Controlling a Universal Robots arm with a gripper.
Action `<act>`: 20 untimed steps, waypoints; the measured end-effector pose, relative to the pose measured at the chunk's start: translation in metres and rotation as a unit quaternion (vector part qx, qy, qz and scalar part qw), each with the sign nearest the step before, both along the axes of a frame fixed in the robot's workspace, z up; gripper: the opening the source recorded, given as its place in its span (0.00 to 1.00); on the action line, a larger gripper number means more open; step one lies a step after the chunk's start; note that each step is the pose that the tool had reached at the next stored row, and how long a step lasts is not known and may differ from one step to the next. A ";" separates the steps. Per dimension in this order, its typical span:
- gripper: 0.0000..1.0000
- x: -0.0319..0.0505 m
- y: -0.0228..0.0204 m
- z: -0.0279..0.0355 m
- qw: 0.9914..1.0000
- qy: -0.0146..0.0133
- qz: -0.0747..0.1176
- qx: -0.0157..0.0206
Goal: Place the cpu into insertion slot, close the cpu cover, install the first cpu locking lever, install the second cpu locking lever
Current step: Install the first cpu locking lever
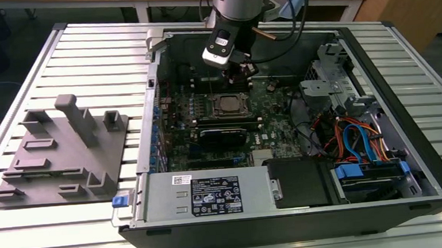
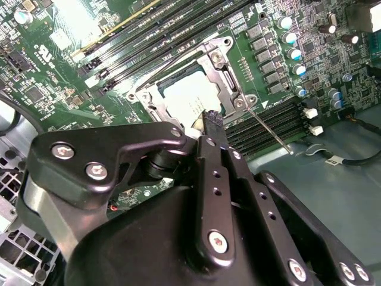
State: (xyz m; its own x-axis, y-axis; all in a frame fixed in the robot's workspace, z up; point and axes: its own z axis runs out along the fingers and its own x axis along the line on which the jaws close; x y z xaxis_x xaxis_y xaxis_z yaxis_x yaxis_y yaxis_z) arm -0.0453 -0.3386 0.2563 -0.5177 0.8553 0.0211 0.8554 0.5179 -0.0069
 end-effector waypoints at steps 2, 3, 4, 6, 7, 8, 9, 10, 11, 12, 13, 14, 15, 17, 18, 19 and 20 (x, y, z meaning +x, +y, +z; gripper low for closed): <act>0.10 0.0000 0.0000 0.0000 1.000 0.000 0.000 0.000; 0.10 0.0000 0.0000 0.0000 1.000 0.000 0.000 0.000; 0.10 0.0000 0.0000 0.0000 1.000 0.000 0.000 0.000; 0.10 0.0000 0.0000 0.0000 1.000 0.000 0.000 0.000; 0.10 0.0000 0.0000 0.0000 1.000 0.000 0.000 0.000; 0.10 0.0000 0.0000 0.0000 1.000 0.000 0.001 0.000; 0.10 0.0000 0.0000 0.0000 1.000 0.000 0.002 0.000; 0.10 0.0000 0.0000 0.0000 1.000 0.000 0.006 0.000; 0.10 0.0000 0.0000 0.0000 1.000 0.000 0.011 0.000; 0.10 0.0000 0.0000 0.0000 1.000 0.000 0.018 0.000; 0.10 0.0000 0.0000 -0.0001 1.000 0.000 0.026 0.000; 0.10 0.0000 0.0000 -0.0001 0.999 0.000 0.035 0.000; 0.10 0.0000 0.0000 -0.0001 0.999 0.000 0.044 0.000; 0.10 0.0000 0.0000 -0.0003 0.998 0.000 0.062 0.000; 0.10 0.0000 0.0000 -0.0003 0.997 0.000 0.071 0.000; 0.10 0.0000 0.0000 -0.0003 0.997 0.000 0.078 0.000; 0.10 -0.0001 0.0000 -0.0003 0.997 0.000 0.083 0.000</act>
State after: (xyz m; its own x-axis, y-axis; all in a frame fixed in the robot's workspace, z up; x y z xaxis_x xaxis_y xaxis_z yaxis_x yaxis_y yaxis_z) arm -0.0454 -0.3386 0.2560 -0.6522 0.7578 0.0211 0.7578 0.6524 -0.0070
